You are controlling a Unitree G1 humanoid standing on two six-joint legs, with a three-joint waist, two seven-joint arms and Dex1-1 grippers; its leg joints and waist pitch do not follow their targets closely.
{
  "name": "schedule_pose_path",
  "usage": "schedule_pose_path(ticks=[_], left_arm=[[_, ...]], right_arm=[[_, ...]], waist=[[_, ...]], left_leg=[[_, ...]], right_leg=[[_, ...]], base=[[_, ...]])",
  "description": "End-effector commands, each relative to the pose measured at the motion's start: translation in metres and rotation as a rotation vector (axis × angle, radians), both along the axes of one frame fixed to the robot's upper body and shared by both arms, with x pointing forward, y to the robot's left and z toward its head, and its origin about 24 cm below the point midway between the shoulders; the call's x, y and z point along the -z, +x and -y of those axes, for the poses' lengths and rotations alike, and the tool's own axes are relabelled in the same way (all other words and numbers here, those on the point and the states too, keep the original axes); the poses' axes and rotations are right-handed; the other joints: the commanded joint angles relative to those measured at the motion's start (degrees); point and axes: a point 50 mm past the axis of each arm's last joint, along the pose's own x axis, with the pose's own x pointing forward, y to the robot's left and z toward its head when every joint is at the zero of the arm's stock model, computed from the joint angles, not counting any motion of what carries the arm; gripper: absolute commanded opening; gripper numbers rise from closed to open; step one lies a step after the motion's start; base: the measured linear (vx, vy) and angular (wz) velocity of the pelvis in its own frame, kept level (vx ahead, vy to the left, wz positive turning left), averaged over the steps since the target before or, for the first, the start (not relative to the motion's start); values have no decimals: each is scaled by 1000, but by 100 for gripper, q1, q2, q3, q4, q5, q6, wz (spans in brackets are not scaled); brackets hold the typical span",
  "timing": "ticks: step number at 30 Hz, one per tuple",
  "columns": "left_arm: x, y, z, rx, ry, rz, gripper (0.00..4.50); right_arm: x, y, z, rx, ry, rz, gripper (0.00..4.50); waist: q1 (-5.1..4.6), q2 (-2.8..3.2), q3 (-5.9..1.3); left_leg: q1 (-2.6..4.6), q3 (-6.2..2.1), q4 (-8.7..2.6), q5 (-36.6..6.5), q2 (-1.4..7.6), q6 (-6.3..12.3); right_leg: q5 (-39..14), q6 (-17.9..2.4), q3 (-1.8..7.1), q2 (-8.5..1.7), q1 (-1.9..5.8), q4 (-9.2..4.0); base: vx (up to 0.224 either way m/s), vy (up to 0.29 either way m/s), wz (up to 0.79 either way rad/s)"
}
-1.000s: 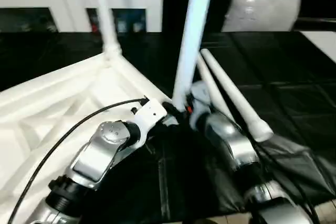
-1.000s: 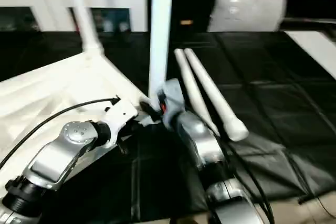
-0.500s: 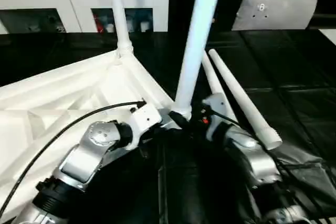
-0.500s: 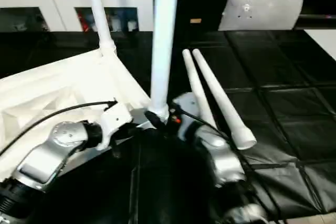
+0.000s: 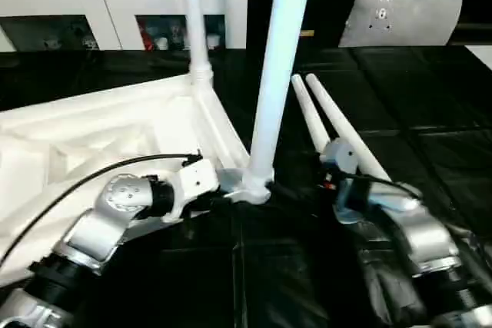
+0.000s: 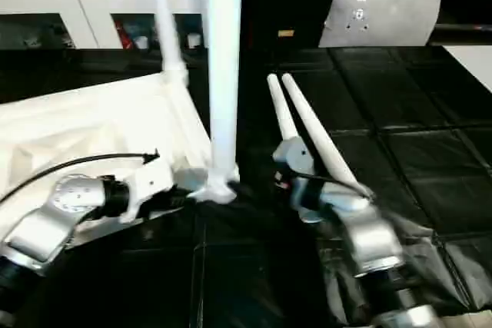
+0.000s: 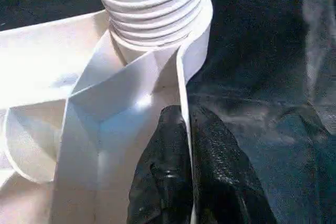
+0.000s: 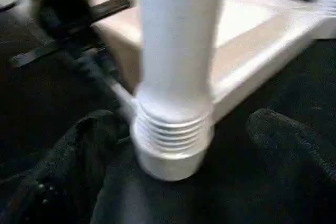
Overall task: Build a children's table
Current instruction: Insert table leg to table base, then rotate leg to tighten
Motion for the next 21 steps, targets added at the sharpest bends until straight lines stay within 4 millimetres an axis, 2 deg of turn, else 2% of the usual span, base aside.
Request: schedule_pose_path(ticks=[1, 4, 6, 7, 8, 9, 10, 13, 16, 17, 19, 20, 21], left_arm=[[20, -16, 9, 148, 85, -97, 0], [20, -17, 11, 180, 86, -98, 0], [19, -19, 12, 213, 89, -101, 0], [19, -20, 13, 233, 93, -105, 0], [19, -20, 13, 233, 93, -105, 0], [19, -21, 13, 246, 96, -107, 0], [18, -22, 14, 267, 101, -108, 0], [19, -23, 14, 294, 107, -109, 0], [19, -23, 14, 299, 109, -109, 0], [20, -23, 13, 300, 112, -109, 0], [20, -22, 13, 301, 115, -108, 0], [20, -22, 13, 302, 116, -108, 0], [21, -21, 12, 303, 123, -107, 0]], right_arm=[[3, -2, -7, -100, -31, -30, 445], [5, 0, -7, -110, -42, -35, 445], [5, 2, -9, -116, -43, -36, 419], [5, 3, -10, -124, -39, -38, 419], [5, 3, -10, -124, -39, -38, 419], [5, 3, -11, -131, -39, -36, 407], [5, 4, -12, -140, -38, -39, 394], [6, 3, -14, -171, -37, -49, 362], [6, 1, -14, -186, -33, -52, 340], [7, 1, -15, -191, -32, -53, 332], [7, 0, -15, -195, -31, -54, 325], [7, 0, -15, -197, -31, -54, 301], [9, -2, -16, -204, -31, -57, 295]], waist=[[4, -37, -393], [53, -27, -391], [81, -37, -389], [95, -61, -388], [104, -46, -379], [109, -45, -379], [117, -77, -386], [130, -69, -398], [137, -64, -415], [143, -46, -434], [141, -58, -436], [143, -65, -445], [151, -53, -460]], left_leg=[[-6, -10, -271, -779, 195, 485], [24, -13, -271, -892, 214, 408], [38, -10, -272, -987, 218, 346], [39, -10, -274, -1047, 220, 307], [34, -20, -283, -1110, 223, 268], [41, -22, -282, -1178, 221, 235], [38, -23, -282, -1230, 217, 217], [38, -30, -280, -1250, 216, 190], [36, -31, -277, -1184, 221, 174], [41, -34, -270, -1172, 220, 174], [34, -32, -270, -1156, 218, 165], [35, -31, -266, -1130, 214, 165], [37, -31, -259, -1106, 212, 163]], right_leg=[[-967, -1238, 263, -409, 310, -291], [-1195, -1265, 266, -417, 282, -299], [-1311, -1259, 269, -420, 267, -297], [-1407, -1221, 270, -420, 267, -305], [-1526, -1177, 273, -431, 267, -303], [-1629, -1136, 275, -431, 257, -313], [-1743, -1088, 273, -431, 265, -322], [-1868, -1025, 276, -443, 263, -328], [-1672, -1045, 274, -429, 263, -303], [-1550, -1079, 270, -424, 270, -288], [-1479, -1097, 267, -421, 276, -284], [-1396, -1114, 265, -417, 280, -274], [-1321, -1141, 264, -419, 289, -262]], base=[[0, 0, 0], [0, 0, 0], [0, 0, 0], [0, 0, 0], [0, 0, 0], [0, 0, 0], [0, 0, 0], [0, 0, 0], [0, 0, 0], [0, 0, 0], [0, 0, 0], [0, 0, 0], [0, 0, 0]])
